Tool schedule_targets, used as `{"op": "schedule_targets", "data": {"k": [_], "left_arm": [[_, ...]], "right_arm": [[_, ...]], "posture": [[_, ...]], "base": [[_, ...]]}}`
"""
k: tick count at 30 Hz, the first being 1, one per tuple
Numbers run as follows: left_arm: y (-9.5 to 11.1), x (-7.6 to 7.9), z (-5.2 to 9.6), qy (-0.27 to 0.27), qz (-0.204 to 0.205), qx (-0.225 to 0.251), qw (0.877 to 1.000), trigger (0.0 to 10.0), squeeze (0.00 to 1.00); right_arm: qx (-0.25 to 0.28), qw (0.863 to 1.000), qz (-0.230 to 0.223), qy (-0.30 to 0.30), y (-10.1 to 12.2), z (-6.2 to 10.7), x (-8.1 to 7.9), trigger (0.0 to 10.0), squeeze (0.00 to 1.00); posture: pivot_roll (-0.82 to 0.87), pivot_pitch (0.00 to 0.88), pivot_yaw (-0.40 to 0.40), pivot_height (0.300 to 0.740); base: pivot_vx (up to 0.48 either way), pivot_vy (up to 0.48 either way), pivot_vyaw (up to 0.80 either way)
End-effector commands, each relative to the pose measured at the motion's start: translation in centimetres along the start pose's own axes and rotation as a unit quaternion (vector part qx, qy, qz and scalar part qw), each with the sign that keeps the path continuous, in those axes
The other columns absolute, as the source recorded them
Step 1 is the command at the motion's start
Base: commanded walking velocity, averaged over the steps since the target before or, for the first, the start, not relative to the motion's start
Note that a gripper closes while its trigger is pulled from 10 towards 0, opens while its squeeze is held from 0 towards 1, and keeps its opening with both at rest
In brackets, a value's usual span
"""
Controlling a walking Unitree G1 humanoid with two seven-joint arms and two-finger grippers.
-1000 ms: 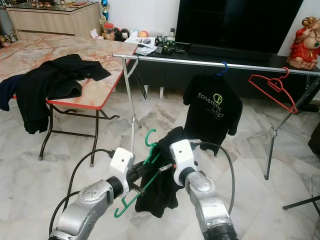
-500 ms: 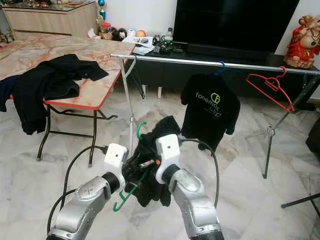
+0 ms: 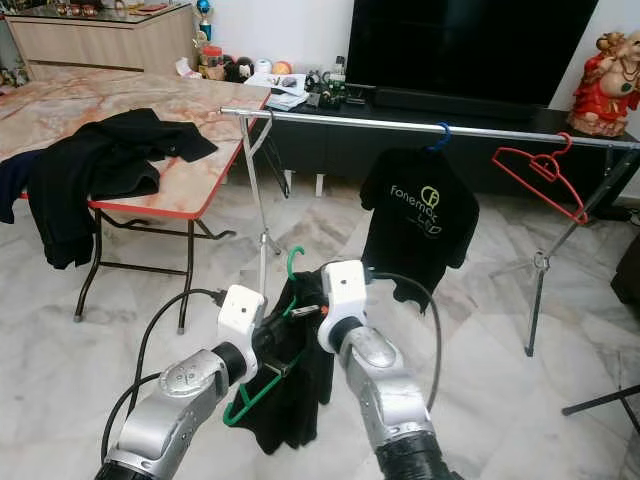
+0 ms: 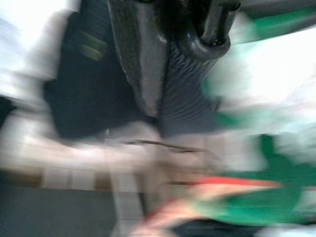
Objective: Hang hanger
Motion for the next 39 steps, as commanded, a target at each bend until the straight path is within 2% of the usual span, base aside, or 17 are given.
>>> {"op": "schedule_targets", "data": {"k": [1, 6, 8, 14, 18, 20, 21, 23, 24, 25, 26, 28, 30, 33, 37, 38, 39], "left_arm": [[0.9, 0.5, 0.0, -0.012, -0.011, 0.022, 1.000, 10.0, 0.00], [0.9, 0.4, 0.1, -0.011, -0.012, 0.019, 1.000, 10.0, 0.00], [0.8, 0.3, 0.1, -0.011, -0.013, 0.018, 1.000, 10.0, 0.00], [0.9, 0.2, 0.0, -0.006, -0.010, 0.023, 1.000, 10.0, 0.00], [1.0, 0.2, 0.0, -0.006, -0.010, 0.025, 1.000, 10.0, 0.00], [1.0, 0.2, 0.0, -0.006, -0.010, 0.025, 1.000, 10.0, 0.00], [1.0, 0.2, 0.0, -0.006, -0.009, 0.025, 1.000, 10.0, 0.00], [1.0, 0.2, 0.0, -0.006, -0.008, 0.025, 1.000, 10.0, 0.00], [1.0, 0.2, 0.0, -0.006, -0.008, 0.025, 1.000, 10.0, 0.00], [1.0, 0.2, 0.0, -0.006, -0.008, 0.025, 1.000, 10.0, 0.00], [0.9, 0.3, -0.1, -0.007, -0.007, 0.024, 1.000, 10.0, 0.00], [0.9, 0.3, -0.1, -0.008, -0.007, 0.024, 1.000, 10.0, 0.00], [0.9, 0.3, -0.1, -0.009, -0.006, 0.024, 1.000, 10.0, 0.00], [0.9, 0.3, -0.1, -0.009, -0.006, 0.024, 1.000, 10.0, 0.00], [0.9, 0.4, -0.1, -0.008, -0.005, 0.025, 1.000, 10.0, 0.00], [0.9, 0.4, -0.1, -0.008, -0.005, 0.025, 1.000, 10.0, 0.00], [0.9, 0.3, -0.1, -0.006, -0.005, 0.026, 1.000, 10.0, 0.00]], "right_arm": [[0.009, 0.999, -0.003, -0.044, 0.4, 0.0, 1.3, 10.0, 0.00], [0.031, 0.996, -0.015, -0.087, 0.6, -0.1, 2.5, 10.0, 0.00], [0.022, 0.996, -0.011, -0.081, 0.5, -0.2, 2.5, 10.0, 0.00], [0.020, 1.000, 0.004, 0.018, 0.2, -0.2, -0.5, 10.0, 0.00], [0.009, 0.993, 0.017, 0.118, -0.5, 0.6, -3.6, 10.0, 0.00], [0.011, 0.991, 0.016, 0.132, -0.5, 0.8, -4.1, 10.0, 0.00], [0.014, 0.987, 0.012, 0.158, -0.6, 1.1, -5.1, 10.0, 0.00], [0.014, 0.985, 0.011, 0.173, -0.6, 1.3, -5.7, 10.0, 0.00], [0.019, 0.980, 0.010, 0.199, -0.4, 1.6, -6.6, 10.0, 0.00], [0.019, 0.980, 0.010, 0.199, -0.4, 1.6, -6.6, 10.0, 0.00], [0.028, 0.971, 0.013, 0.239, -0.1, 2.2, -7.7, 10.0, 0.00], [0.033, 0.966, 0.019, 0.257, 0.1, 2.5, -8.3, 10.0, 0.00], [0.037, 0.954, 0.021, 0.297, 0.3, 3.2, -9.5, 10.0, 0.00], [0.038, 0.949, 0.024, 0.312, 0.3, 3.6, -9.9, 10.0, 0.00], [0.037, 0.951, 0.020, 0.306, 0.4, 3.5, -9.9, 10.0, 0.00], [0.038, 0.953, 0.022, 0.300, 0.4, 3.5, -9.7, 10.0, 0.00], [0.028, 0.967, 0.027, 0.250, 0.2, 2.7, -8.4, 10.0, 0.00]], "posture": [[0.16, 0.000, -0.073, 0.740], [0.16, 0.000, -0.069, 0.740], [0.16, 0.000, -0.069, 0.740], [0.16, 0.000, -0.069, 0.740], [0.16, 0.000, -0.068, 0.740], [0.16, 0.000, -0.068, 0.740], [0.16, 0.000, -0.069, 0.740], [0.15, 0.000, -0.069, 0.740], [0.15, 0.000, -0.068, 0.740], [0.15, 0.000, -0.068, 0.740], [0.15, 0.000, -0.069, 0.740], [0.15, 0.000, -0.069, 0.740], [0.15, 0.000, -0.071, 0.740], [0.15, 0.000, -0.071, 0.740], [0.15, 0.000, -0.072, 0.740], [0.15, 0.000, -0.072, 0.740], [0.15, 0.000, -0.072, 0.740]], "base": [[0.000, 0.000, 0.00], [0.000, 0.000, 0.00], [0.000, 0.000, 0.00], [0.000, 0.000, 0.00], [0.000, 0.000, 0.00], [0.000, 0.000, 0.00], [0.000, 0.000, 0.00], [0.000, 0.000, 0.00], [0.000, 0.000, 0.00], [0.000, 0.000, 0.00], [0.000, 0.000, 0.00], [0.000, 0.000, 0.00], [0.000, 0.000, 0.00], [0.000, 0.000, 0.00], [0.000, 0.000, 0.00], [0.000, 0.000, 0.00], [0.000, 0.000, 0.00]]}}
Point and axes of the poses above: a point about 5 cm out from each wrist's last joint towards the gripper, its own z axis pointing back from the gripper into the wrist, its own y axis along the axis of the wrist's last joint, x = y × z, the point moved 1 cm from there along -z, pointing out of the wrist towards the gripper, and after that the axes turned 5 degrees about z, right-handed, at the moved point
